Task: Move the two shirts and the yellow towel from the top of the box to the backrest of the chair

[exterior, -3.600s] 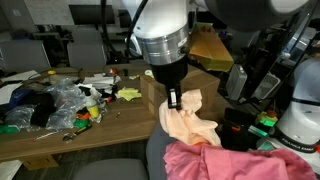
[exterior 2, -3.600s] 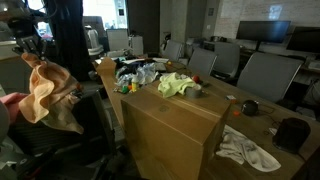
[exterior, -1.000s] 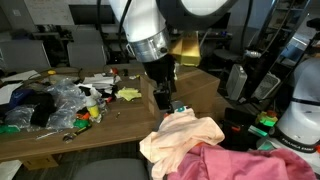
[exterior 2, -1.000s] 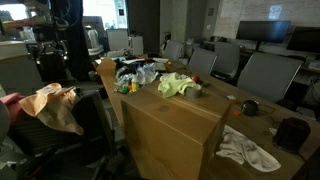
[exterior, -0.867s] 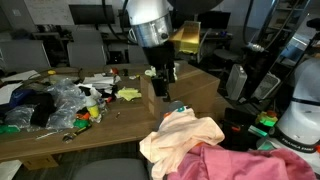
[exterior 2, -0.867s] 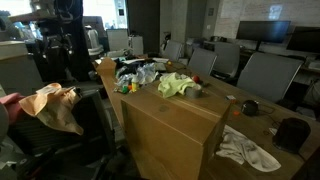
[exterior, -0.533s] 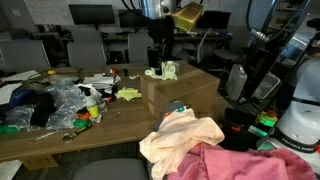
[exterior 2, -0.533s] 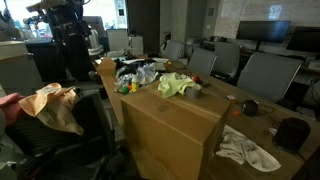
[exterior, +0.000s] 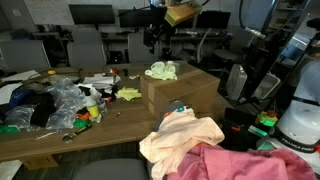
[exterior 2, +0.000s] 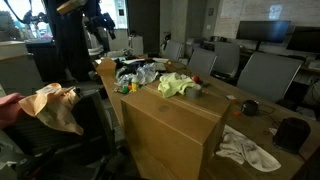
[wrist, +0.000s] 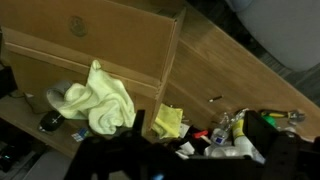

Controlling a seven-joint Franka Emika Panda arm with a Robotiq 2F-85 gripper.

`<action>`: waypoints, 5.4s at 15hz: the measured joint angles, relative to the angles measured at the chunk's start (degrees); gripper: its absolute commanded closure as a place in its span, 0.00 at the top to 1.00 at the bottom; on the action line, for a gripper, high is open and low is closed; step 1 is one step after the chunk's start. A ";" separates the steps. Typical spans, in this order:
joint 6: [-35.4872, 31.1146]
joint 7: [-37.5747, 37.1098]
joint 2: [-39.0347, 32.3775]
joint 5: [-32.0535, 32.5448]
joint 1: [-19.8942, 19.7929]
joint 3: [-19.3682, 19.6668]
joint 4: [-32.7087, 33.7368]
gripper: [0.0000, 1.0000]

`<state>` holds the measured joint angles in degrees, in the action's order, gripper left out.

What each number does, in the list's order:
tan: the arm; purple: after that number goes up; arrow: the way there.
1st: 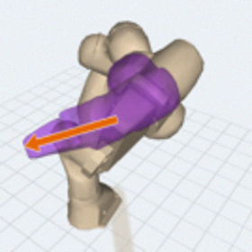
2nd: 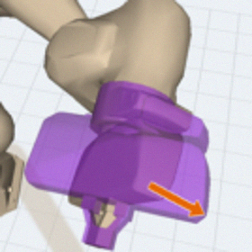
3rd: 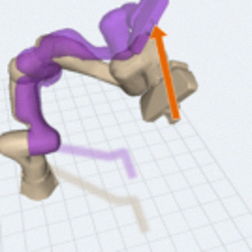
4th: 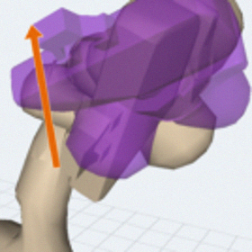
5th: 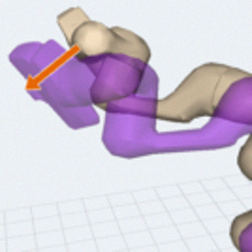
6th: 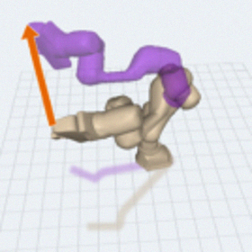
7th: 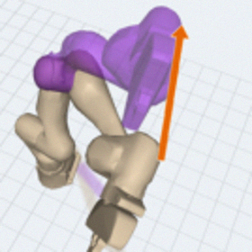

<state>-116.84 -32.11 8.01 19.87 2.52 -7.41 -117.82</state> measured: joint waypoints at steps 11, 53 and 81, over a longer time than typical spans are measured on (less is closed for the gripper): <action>-8.30 -27.67 -7.59 17.05 -7.36 7.11 -1.02 1.00; -7.99 -2.51 -51.83 -8.94 -9.29 19.43 42.43 1.00; 2.91 -0.33 -57.66 -10.00 -10.53 20.01 53.84 0.01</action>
<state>-113.94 -32.45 -49.66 9.87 -8.01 12.60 -63.98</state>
